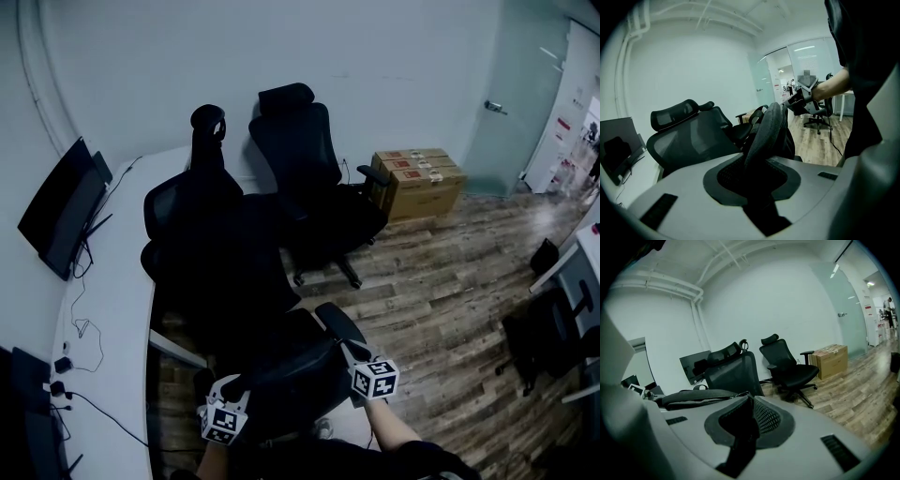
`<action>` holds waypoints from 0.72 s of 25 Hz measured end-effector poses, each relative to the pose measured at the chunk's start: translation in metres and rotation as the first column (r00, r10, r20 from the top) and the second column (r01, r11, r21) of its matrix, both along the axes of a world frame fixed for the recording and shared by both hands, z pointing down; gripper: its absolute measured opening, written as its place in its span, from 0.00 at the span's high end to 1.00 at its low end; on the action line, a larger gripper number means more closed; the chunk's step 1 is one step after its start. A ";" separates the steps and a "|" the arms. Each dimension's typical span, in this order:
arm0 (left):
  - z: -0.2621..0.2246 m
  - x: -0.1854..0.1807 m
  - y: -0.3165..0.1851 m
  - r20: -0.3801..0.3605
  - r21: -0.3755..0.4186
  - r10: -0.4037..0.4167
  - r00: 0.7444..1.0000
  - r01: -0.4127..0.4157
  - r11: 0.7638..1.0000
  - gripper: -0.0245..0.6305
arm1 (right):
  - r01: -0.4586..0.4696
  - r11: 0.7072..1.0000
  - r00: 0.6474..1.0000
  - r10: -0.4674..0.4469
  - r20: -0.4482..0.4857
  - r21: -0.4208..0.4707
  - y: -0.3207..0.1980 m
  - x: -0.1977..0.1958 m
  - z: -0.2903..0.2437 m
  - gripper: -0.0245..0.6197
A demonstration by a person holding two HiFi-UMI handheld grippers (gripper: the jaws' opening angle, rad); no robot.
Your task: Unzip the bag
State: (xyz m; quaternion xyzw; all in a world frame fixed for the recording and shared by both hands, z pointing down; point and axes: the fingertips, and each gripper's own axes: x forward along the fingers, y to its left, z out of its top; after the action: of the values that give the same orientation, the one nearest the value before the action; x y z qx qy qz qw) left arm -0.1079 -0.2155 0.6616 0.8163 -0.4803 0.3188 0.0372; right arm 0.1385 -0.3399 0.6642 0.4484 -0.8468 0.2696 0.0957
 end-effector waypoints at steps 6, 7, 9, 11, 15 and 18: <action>0.000 0.003 -0.001 0.004 0.004 -0.014 1.000 0.014 1.000 0.81 | 0.005 1.000 1.000 -0.006 -0.015 -0.024 -0.004 0.003 0.008 0.87; 0.000 0.004 -0.001 0.005 0.003 -0.016 1.000 0.016 1.000 0.81 | 0.006 1.000 1.000 -0.007 -0.020 -0.029 -0.005 0.004 0.010 0.87; 0.000 0.004 0.000 0.006 0.002 -0.018 1.000 0.018 1.000 0.81 | 0.007 0.999 1.000 -0.008 -0.027 -0.039 -0.006 0.003 0.014 0.87; 0.002 0.004 0.001 0.005 -0.001 -0.019 1.000 0.019 1.000 0.81 | 0.005 0.999 0.999 -0.007 -0.033 -0.046 -0.007 0.003 0.018 0.87; 0.006 0.005 0.005 0.007 -0.006 -0.023 1.000 0.023 1.000 0.81 | 0.005 0.998 0.999 -0.007 -0.037 -0.055 -0.006 0.003 0.021 0.87; 0.007 0.006 0.006 0.010 -0.007 -0.019 1.000 0.019 1.000 0.81 | 0.001 0.998 0.999 -0.004 -0.035 -0.060 -0.003 0.005 0.021 0.87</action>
State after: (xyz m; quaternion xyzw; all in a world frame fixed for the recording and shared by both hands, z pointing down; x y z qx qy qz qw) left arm -0.1020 -0.2093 0.6685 0.8100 -0.4870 0.3241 0.0406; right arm 0.1432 -0.3434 0.6856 0.4489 -0.8371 0.2868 0.1243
